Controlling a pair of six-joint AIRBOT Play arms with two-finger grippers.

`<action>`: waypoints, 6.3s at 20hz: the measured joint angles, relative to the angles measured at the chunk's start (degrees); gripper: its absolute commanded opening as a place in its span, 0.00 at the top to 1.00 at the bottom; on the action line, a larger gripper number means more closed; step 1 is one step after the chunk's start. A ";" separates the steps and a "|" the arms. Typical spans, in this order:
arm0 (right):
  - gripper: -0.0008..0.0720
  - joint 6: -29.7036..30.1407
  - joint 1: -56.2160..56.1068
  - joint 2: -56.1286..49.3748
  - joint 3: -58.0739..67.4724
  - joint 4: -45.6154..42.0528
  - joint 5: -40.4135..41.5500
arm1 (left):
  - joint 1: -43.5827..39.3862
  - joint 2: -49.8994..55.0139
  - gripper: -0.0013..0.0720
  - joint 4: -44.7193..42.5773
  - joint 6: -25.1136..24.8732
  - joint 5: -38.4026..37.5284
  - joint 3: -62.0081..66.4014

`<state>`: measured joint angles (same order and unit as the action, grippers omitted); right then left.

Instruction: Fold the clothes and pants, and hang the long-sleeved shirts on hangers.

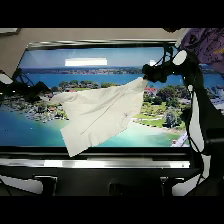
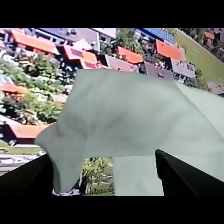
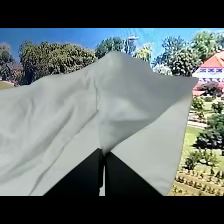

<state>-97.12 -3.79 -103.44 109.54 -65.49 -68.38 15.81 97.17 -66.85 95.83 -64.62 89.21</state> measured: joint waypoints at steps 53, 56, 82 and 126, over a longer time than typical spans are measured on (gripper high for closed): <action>0.95 -4.52 -0.02 44.76 10.14 -24.72 6.93 | 8.22 -37.62 0.97 -3.85 0.04 -6.23 23.74; 0.95 -4.87 0.00 50.45 10.19 -26.49 7.15 | 8.55 -43.98 0.97 -7.37 1.79 -9.66 22.43; 0.75 -13.92 -0.63 -11.10 7.04 -5.55 14.56 | -5.49 8.07 0.19 -0.09 1.11 10.71 4.17; 0.95 32.54 -6.58 29.51 -82.53 44.39 25.44 | 18.01 -12.90 0.16 6.67 -7.39 -16.57 -10.21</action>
<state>-64.58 -10.37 -73.93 27.00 -21.10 -42.94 33.82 84.27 -60.18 88.44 -81.19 79.00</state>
